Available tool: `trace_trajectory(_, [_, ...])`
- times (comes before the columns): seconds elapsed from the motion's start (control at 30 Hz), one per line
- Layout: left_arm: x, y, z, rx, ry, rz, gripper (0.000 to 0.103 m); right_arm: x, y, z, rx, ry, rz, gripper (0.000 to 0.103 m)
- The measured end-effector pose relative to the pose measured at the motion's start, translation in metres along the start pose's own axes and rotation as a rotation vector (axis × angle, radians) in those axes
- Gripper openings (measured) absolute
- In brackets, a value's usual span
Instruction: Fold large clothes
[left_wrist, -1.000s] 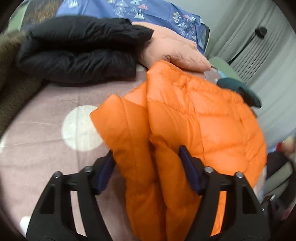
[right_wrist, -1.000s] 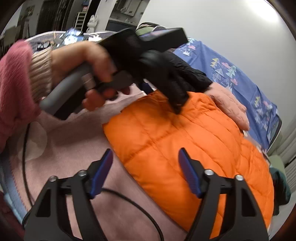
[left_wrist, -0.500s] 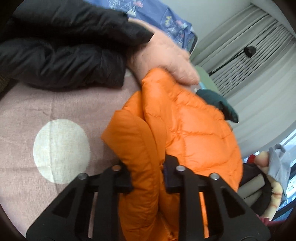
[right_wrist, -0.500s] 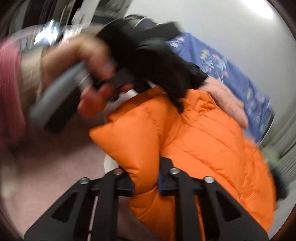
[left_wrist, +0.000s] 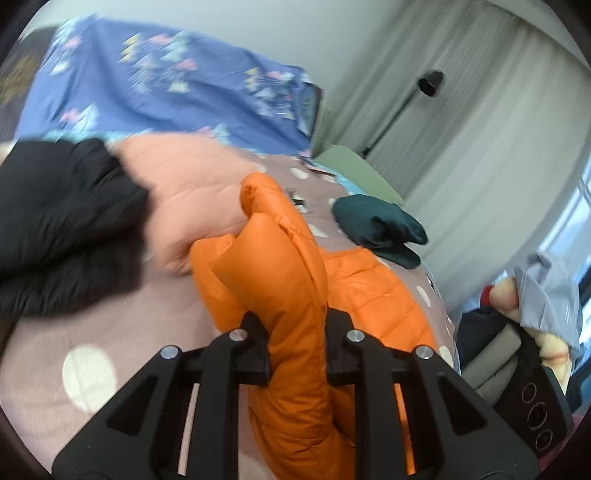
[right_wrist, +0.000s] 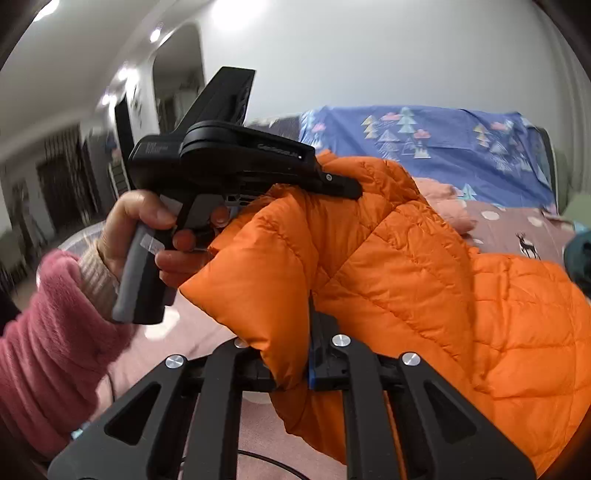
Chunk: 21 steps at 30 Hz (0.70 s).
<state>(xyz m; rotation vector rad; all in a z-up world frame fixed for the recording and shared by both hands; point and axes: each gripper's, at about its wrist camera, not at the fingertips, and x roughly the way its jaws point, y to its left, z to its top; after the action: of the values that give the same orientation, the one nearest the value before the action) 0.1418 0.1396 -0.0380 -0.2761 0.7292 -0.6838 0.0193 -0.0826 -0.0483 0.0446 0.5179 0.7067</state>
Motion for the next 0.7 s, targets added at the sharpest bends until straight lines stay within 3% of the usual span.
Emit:
trace_trajectory(0.2, [0.041, -0.079, 0.026, 0.146, 0.043, -0.023, 0.018, -0.047, -0.062, 0.001, 0.145, -0.106, 0.023, 0.011])
trace_trajectory(0.3, [0.067, -0.111, 0.031, 0.204, 0.073, -0.004, 0.018, -0.065, -0.085, -0.008, 0.176, -0.112, 0.041, 0.015])
trace_trajectory(0.33, [0.077, -0.122, 0.030, 0.223, 0.084, -0.002, 0.018, -0.070, -0.090, -0.011, 0.178, -0.102, 0.064, 0.022])
trace_trajectory(0.37, [0.084, -0.129, 0.028, 0.236, 0.087, 0.004, 0.018, -0.081, -0.100, -0.017, 0.182, -0.097, 0.091, 0.036])
trace_trajectory(0.43, [0.094, -0.139, 0.025, 0.256, 0.091, 0.008, 0.018, -0.111, -0.114, -0.032, 0.186, -0.147, 0.071, 0.040])
trace_trajectory(0.53, [0.096, -0.145, 0.020, 0.276, 0.080, 0.022, 0.018, -0.131, -0.159, -0.049, 0.285, -0.139, -0.032, 0.037])
trace_trajectory(0.57, [0.096, -0.145, 0.020, 0.271, 0.075, 0.020, 0.018, -0.130, -0.175, -0.053, 0.335, -0.130, -0.098, 0.029])
trace_trajectory(0.63, [0.095, -0.141, 0.018, 0.255, 0.070, 0.012, 0.017, -0.121, -0.214, -0.062, 0.462, -0.117, -0.096, 0.026])
trace_trajectory(0.7, [0.095, -0.136, 0.017, 0.232, 0.067, 0.012, 0.017, -0.107, -0.232, -0.069, 0.526, -0.050, -0.183, 0.020])
